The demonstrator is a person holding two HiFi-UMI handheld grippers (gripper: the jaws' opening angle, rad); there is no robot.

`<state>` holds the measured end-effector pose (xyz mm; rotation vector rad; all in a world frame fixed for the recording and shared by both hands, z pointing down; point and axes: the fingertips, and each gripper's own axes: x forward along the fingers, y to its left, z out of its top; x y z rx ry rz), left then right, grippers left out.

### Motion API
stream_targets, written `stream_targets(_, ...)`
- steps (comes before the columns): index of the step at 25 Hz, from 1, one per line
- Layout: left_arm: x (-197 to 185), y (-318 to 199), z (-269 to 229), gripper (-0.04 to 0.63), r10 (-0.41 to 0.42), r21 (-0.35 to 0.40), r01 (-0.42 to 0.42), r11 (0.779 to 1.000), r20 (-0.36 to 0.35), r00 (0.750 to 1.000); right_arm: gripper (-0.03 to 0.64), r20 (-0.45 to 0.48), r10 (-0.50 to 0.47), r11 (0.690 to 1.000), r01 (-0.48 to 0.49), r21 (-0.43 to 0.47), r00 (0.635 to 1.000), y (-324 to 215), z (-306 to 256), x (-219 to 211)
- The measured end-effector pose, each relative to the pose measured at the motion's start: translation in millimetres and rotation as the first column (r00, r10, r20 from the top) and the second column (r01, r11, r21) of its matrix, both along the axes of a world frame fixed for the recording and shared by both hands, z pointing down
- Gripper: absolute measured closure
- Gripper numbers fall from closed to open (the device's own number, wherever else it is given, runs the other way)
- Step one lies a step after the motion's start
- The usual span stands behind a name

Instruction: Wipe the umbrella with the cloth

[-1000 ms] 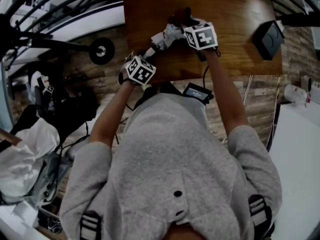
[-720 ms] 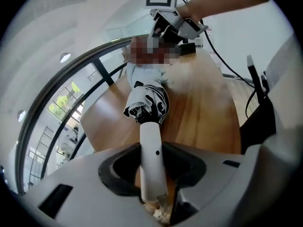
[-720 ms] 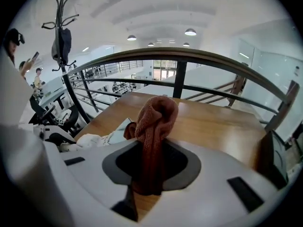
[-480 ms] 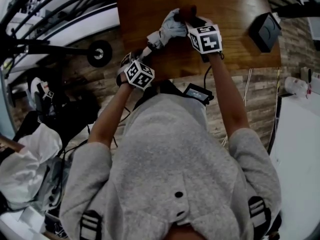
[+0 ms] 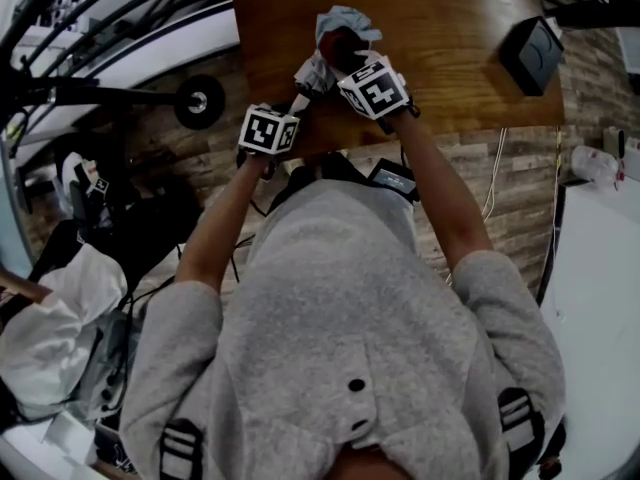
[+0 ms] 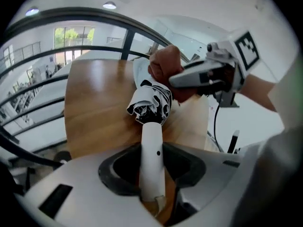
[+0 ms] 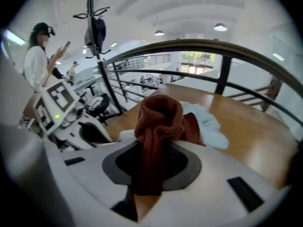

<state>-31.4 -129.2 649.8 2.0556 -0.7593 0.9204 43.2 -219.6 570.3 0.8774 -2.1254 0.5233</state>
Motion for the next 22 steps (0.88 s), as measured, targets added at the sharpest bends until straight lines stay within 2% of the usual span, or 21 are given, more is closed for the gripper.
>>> stream_targets(2,2.8,1.9,-1.3,0.443,-0.052,-0.066,0.047,0.997,-0.085,0.995,0.517,0.064,-0.067,0.996,0.071,-0.049,0.996,18.9,5.7,-14.8)
stream_targets(3,4.0,3.3,-2.9,0.443,-0.079,-0.098,0.066,0.993,-0.127,0.989,0.517,0.094,-0.055,0.996,0.061,-0.064,0.994,23.1,8.8,-13.6)
stream_targets(5,6.6,4.5,-7.4,0.443,-0.127,-0.15,0.097,0.984,-0.204,0.971,0.515,0.125,0.038,0.995,-0.027,-0.092,0.991,21.2,16.0,5.4)
stream_targets(6,7.9,3.9,-10.1,0.443,-0.149,-0.172,0.109,0.979,-0.241,0.959,0.515,0.111,0.1,0.991,-0.089,-0.1,0.989,17.0,20.8,21.1)
stream_targets(8,9.3,3.2,-15.4,0.443,-0.196,-0.215,0.132,0.968,-0.308,0.931,0.515,0.025,0.221,0.972,-0.218,-0.091,0.975,8.1,31.0,58.8)
stream_targets(10,11.0,4.3,-20.3,0.443,-0.247,-0.266,0.152,0.952,-0.375,0.893,0.515,-0.042,0.336,0.936,-0.338,-0.101,0.941,2.8,44.2,91.4)
stream_targets(12,14.2,7.2,-26.7,0.443,-0.319,-0.343,0.167,0.924,-0.452,0.833,0.515,-0.046,0.413,0.899,-0.415,-0.141,0.91,0.1,55.0,103.3)
stream_targets(14,17.3,11.5,-34.0,0.443,-0.41,-0.443,0.171,0.88,-0.526,0.745,0.515,0.001,0.421,0.894,-0.415,-0.165,0.907,-3.8,54.9,90.9)
stream_targets(15,18.8,13.1,-38.0,0.443,-0.461,-0.5,0.163,0.85,-0.56,0.688,0.515,0.037,0.406,0.904,-0.395,-0.163,0.913,-8.4,50.9,78.7)
stream_targets(17,21.8,13.5,-47.3,0.443,-0.565,-0.611,0.123,0.782,-0.613,0.553,0.515,0.115,0.351,0.932,-0.335,-0.142,0.929,-20.7,37.7,49.2)
stream_targets(18,21.6,12.8,-50.5,0.443,-0.603,-0.645,0.108,0.757,-0.625,0.497,0.515,0.143,0.319,0.945,-0.303,-0.128,0.937,-26.1,30.1,34.6)
stream_targets(19,19.3,11.9,-51.1,0.443,-0.627,-0.662,0.11,0.742,-0.626,0.464,0.515,0.153,0.287,0.956,-0.273,-0.11,0.946,-30.1,23.4,21.8)
stream_targets(20,15.6,11.0,-49.6,0.443,-0.642,-0.667,0.129,0.734,-0.618,0.454,0.515,0.143,0.254,0.966,-0.243,-0.088,0.957,-32.6,18.6,11.3)
stream_targets(21,11.1,10.0,-46.1,0.443,-0.648,-0.663,0.158,0.732,-0.604,0.463,0.515,0.119,0.216,0.976,-0.209,-0.063,0.969,-33.9,15.3,2.5)
stream_targets(22,6.3,9.5,-40.8,0.443,-0.645,-0.649,0.192,0.736,-0.586,0.491,0.515,0.091,0.171,0.985,-0.168,-0.038,0.981,-33.7,12.6,-5.9)
